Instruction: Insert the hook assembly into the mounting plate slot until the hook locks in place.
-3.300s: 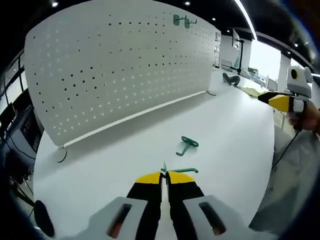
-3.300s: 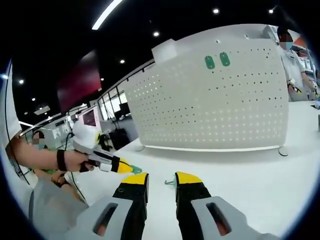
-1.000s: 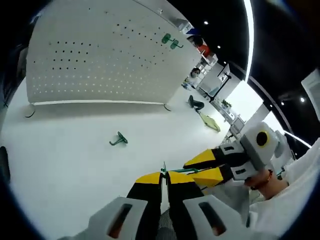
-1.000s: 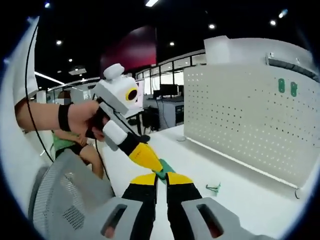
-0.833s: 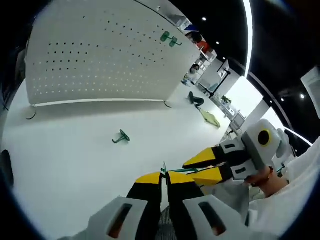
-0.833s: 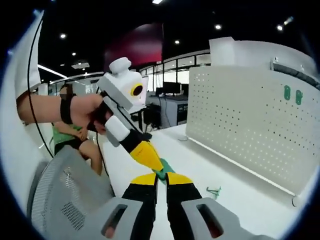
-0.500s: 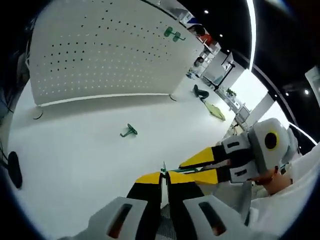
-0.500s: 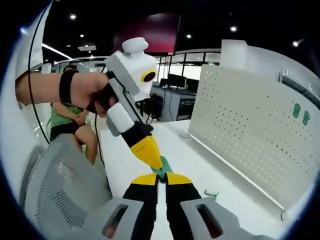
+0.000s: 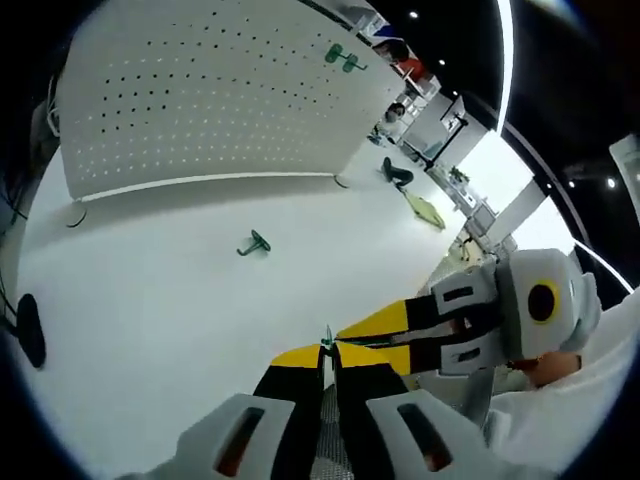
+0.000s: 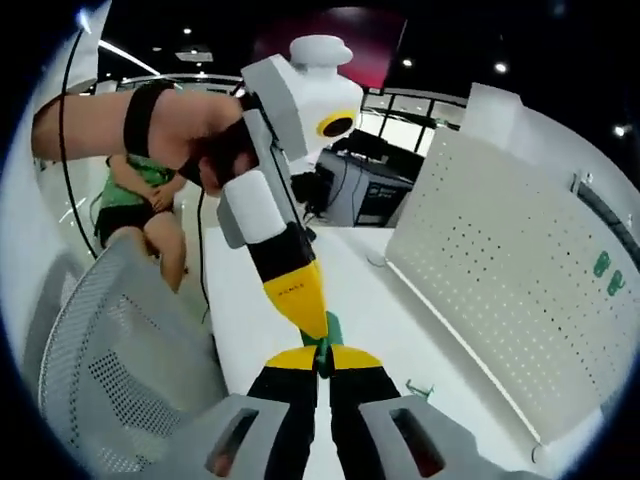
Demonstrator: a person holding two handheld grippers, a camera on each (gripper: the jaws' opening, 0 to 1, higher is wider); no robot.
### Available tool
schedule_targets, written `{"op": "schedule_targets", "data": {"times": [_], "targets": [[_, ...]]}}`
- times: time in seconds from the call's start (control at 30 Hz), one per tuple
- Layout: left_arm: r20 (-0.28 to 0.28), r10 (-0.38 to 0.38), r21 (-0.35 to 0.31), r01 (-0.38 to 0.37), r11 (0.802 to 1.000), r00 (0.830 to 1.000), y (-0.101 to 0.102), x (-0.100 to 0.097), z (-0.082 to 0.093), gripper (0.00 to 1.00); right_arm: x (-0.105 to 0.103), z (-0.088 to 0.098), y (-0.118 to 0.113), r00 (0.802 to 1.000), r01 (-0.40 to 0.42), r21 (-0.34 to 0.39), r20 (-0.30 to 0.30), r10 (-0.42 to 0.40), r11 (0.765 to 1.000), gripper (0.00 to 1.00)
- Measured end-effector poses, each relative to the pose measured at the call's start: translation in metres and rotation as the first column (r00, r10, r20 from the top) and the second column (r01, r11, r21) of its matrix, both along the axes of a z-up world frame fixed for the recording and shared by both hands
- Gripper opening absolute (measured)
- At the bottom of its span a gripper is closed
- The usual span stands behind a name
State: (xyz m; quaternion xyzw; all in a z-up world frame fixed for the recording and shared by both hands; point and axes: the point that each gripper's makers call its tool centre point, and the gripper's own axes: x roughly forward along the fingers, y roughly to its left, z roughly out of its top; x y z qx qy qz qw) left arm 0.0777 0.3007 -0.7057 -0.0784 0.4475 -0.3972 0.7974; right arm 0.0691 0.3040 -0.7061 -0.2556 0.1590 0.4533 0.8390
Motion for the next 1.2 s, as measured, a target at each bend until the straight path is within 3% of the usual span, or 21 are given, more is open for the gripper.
{"op": "schedule_targets", "data": {"times": [0.17, 0.27, 0.47, 0.67, 0.7, 0.9, 0.97, 1.0, 1.07, 1.2], "targets": [[0.013, -0.01, 0.01, 0.01, 1.0, 1.0, 0.002, -0.004, 0.0, 0.03, -0.004, -0.001, 0.001, 0.999, 0.014, -0.066, 0.041, -0.012, 0.998, 0.01], [0.015, -0.016, 0.003, 0.016, 1.0, 1.0, 0.003, -0.006, 0.001, 0.04, -0.006, 0.0, 0.001, 0.999, 0.031, -0.058, 0.032, -0.029, 0.998, 0.0], [0.123, -0.065, -0.002, 0.066, 0.998, 0.99, 0.001, -0.005, 0.008, 0.04, -0.004, 0.006, -0.001, 0.996, 0.063, -0.074, 0.067, -0.058, 0.995, 0.0], [0.129, -0.059, -0.057, 0.067, 0.996, 0.99, -0.001, -0.005, 0.011, 0.08, -0.001, 0.008, -0.003, 0.994, 0.067, -0.101, 0.089, -0.058, 0.993, 0.0], [0.135, -0.057, -0.081, 0.068, 0.994, 0.989, -0.003, -0.005, 0.014, 0.11, 0.0, 0.009, -0.003, 0.994, 0.075, -0.097, 0.088, -0.067, 0.992, 0.0], [0.168, -0.036, -0.086, 0.051, 0.995, 0.985, 0.002, 0.0, 0.018, 0.13, 0.004, 0.013, 0.001, 0.992, 0.091, -0.07, 0.091, -0.084, 0.993, 0.0], [0.186, -0.009, -0.082, 0.024, 0.996, 0.982, 0.008, 0.005, 0.018, 0.2, 0.007, 0.015, 0.001, 0.99, 0.101, -0.07, 0.101, -0.094, 0.992, 0.0], [0.215, 0.0, -0.087, 0.019, 0.996, 0.977, 0.011, 0.009, 0.019, 0.23, 0.009, 0.018, 0.001, 0.989, 0.11, -0.058, 0.101, -0.104, 0.992, 0.0], [0.208, 0.026, -0.118, -0.002, 0.993, 0.978, 0.014, 0.01, 0.021, 0.27, 0.013, 0.023, 0.0, 0.986, 0.139, -0.003, 0.089, -0.138, 0.99, 0.01], [0.217, 0.061, -0.16, -0.027, 0.987, 0.974, 0.022, 0.01, 0.023, 0.26, 0.02, 0.028, -0.005, 0.983, 0.166, 0.028, 0.077, -0.168, 0.986, 0.01]]}}
